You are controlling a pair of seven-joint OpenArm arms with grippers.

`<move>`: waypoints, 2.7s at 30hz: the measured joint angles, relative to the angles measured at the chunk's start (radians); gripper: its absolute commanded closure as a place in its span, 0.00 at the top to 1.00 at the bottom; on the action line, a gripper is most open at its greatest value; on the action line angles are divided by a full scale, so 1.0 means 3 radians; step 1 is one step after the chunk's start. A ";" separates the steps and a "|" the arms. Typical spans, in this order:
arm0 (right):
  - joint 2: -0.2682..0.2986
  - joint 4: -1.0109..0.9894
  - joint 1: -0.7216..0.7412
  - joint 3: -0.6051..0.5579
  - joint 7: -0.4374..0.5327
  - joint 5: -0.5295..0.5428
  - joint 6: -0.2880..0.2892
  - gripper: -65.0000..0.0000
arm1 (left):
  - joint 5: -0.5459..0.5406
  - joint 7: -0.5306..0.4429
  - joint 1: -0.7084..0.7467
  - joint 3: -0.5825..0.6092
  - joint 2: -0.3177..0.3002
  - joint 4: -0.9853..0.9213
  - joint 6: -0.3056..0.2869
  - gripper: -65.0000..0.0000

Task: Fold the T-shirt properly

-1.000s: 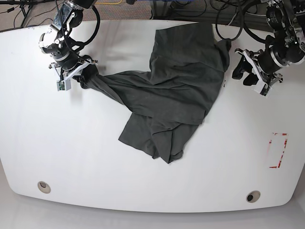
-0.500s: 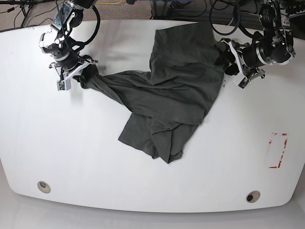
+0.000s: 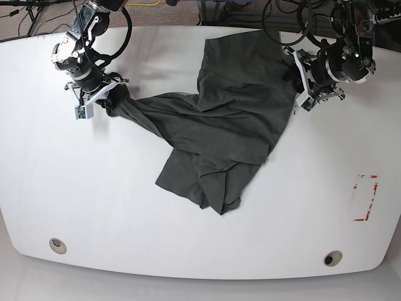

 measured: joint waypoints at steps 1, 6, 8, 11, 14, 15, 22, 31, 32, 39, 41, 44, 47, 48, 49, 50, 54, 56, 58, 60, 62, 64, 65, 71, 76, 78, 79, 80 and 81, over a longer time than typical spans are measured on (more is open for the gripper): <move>0.0000 0.0000 0.0000 0.0000 0.0000 0.0000 0.0000 0.00 | 0.0006 0.0001 0.0001 0.0000 0.0004 0.0000 -0.0001 0.39; 0.0000 0.0000 0.0000 0.0000 0.0000 0.0000 0.0000 0.00 | 0.0005 0.0003 0.0013 -0.0039 0.0003 0.0036 -0.0014 0.39; -0.0001 0.0000 0.0000 0.0000 0.0000 0.0001 0.0000 0.00 | -0.0006 0.0001 0.0010 -0.0122 0.0004 0.0039 -0.0014 0.39; 0.0000 0.0000 0.0000 0.0000 0.0000 0.0001 0.0000 0.00 | 0.0005 0.0000 0.0013 -0.0271 -0.0017 0.0042 -0.0017 0.39; 0.0000 0.0000 0.0000 0.0000 0.0000 0.0000 0.0000 0.00 | 0.0037 0.0003 0.0043 -0.0338 -0.0052 0.0043 -0.0014 0.39; 0.0000 0.0000 0.0000 0.0000 0.0000 0.0000 0.0000 0.00 | 0.0043 0.0005 0.0050 -0.0341 -0.0057 0.0043 -0.0032 0.39; 0.0001 0.0000 0.0000 0.0000 0.0000 0.0003 0.0000 0.00 | 0.0008 -0.0001 0.0071 -0.0318 -0.0070 0.0015 -0.0192 0.39; 0.0000 0.0000 0.0001 -0.0001 0.0000 0.0003 0.0000 0.00 | 0.0028 0.0003 0.0071 -0.0158 -0.0076 -0.0015 -0.0188 0.56; 0.0001 0.0000 0.0001 0.0000 0.0000 0.0003 0.0000 0.00 | 0.0008 -0.0001 0.0072 -0.0155 -0.0069 -0.0015 -0.0188 0.59; 0.0000 0.0000 0.0001 0.0000 0.0000 0.0001 0.0000 0.00 | 0.0009 0.0003 0.0085 -0.0149 -0.0080 -0.0015 -0.0188 0.69; 0.0000 0.0000 0.0001 0.0000 0.0000 0.0001 0.0000 0.00 | 0.0008 0.0000 0.0095 -0.0149 -0.0079 -0.0015 -0.0188 0.69; 0.0001 0.0001 0.0004 0.0000 0.0000 0.0001 0.0000 0.00 | 0.0008 0.0001 0.0114 -0.0142 -0.0078 -0.0015 -0.0188 0.69; 0.0001 0.0000 0.0009 0.0000 -0.0001 0.0000 0.0000 0.00 | 0.0008 0.0001 0.0120 -0.0142 -0.0076 -0.0015 -0.0188 0.69; 0.0001 0.0000 0.0009 0.0000 -0.0001 0.0000 -0.0001 0.00 | 0.0008 0.0001 0.0120 -0.0142 -0.0078 -0.0017 -0.0188 0.69; 0.0000 0.0000 0.0010 0.0000 -0.0001 0.0000 0.0000 0.00 | 0.0009 0.0001 0.0117 -0.0134 -0.0080 -0.0023 -0.0188 0.69; 0.0000 0.0000 0.0010 0.0000 -0.0001 0.0001 0.0000 0.00 | 0.0011 0.0001 0.0117 -0.0118 -0.0083 -0.0032 -0.0188 0.69; 0.0001 0.0000 0.0009 0.0000 0.0000 0.0000 0.0000 0.00 | 0.0006 0.0000 0.0103 0.0039 -0.0104 -0.0178 -0.0188 0.69; 0.0001 0.0000 0.0010 0.0000 0.0000 0.0000 0.0000 0.00 | -0.0003 -0.0011 0.0100 0.0070 -0.0094 -0.0271 -0.0189 0.69; 0.0001 0.0000 0.0010 0.0000 0.0000 0.0000 0.0000 0.00 | -0.0006 -0.0013 0.0103 0.0070 -0.0086 -0.0383 -0.0189 0.69; 0.0001 0.0000 0.0013 -0.0001 -0.0001 0.0000 -0.0001 0.00 | -0.0074 -0.0095 0.0097 0.0047 -0.0102 -0.0473 -0.0206 0.69; 0.0001 0.0000 0.0011 0.0000 -0.0001 0.0000 0.0000 0.00 | -0.0114 -0.0128 0.0070 0.0036 -0.0109 -0.0567 -0.0214 0.68; 0.0000 0.0000 0.0011 0.0000 0.0000 0.0000 0.0000 0.00 | -0.0145 -0.0202 0.0028 0.0034 -0.0117 -0.0633 -0.0225 0.68; 0.0000 0.0000 0.0011 0.0000 0.0000 0.0000 0.0000 0.00 | -0.0153 -0.0214 0.0011 0.0034 -0.0114 -0.0656 -0.0225 0.68; 0.0001 0.0000 0.0011 0.0001 0.0000 0.0000 0.0000 0.00 | -0.0151 -0.0276 -0.0010 0.0034 -0.0116 -0.0701 -0.0217 0.43; 0.0000 0.0000 0.0011 0.0000 0.0000 0.0001 0.0000 0.00 | -0.0135 -0.0272 -0.0027 0.0037 -0.0116 -0.0725 -0.0209 0.15; 0.0001 0.0000 0.0013 0.0000 0.0000 0.0000 0.0000 0.00 | -0.0149 -0.0261 -0.0023 0.0041 -0.0113 -0.0726 -0.0210 0.08; 0.0001 0.0000 0.0013 0.0000 0.0000 0.0000 0.0000 0.00 | -0.0161 -0.0249 -0.0018 0.0046 -0.0111 -0.0726 -0.0211 0.06; 0.0001 0.0000 0.0013 0.0000 0.0000 0.0000 0.0000 0.00 | -0.0164 -0.0248 -0.0017 0.0047 -0.0107 -0.0725 -0.0212 0.05; 0.0000 0.0000 0.0014 0.0000 0.0000 0.0000 0.0000 0.00 | -0.0173 -0.0248 -0.0017 0.0046 -0.0107 -0.0726 -0.0212 0.05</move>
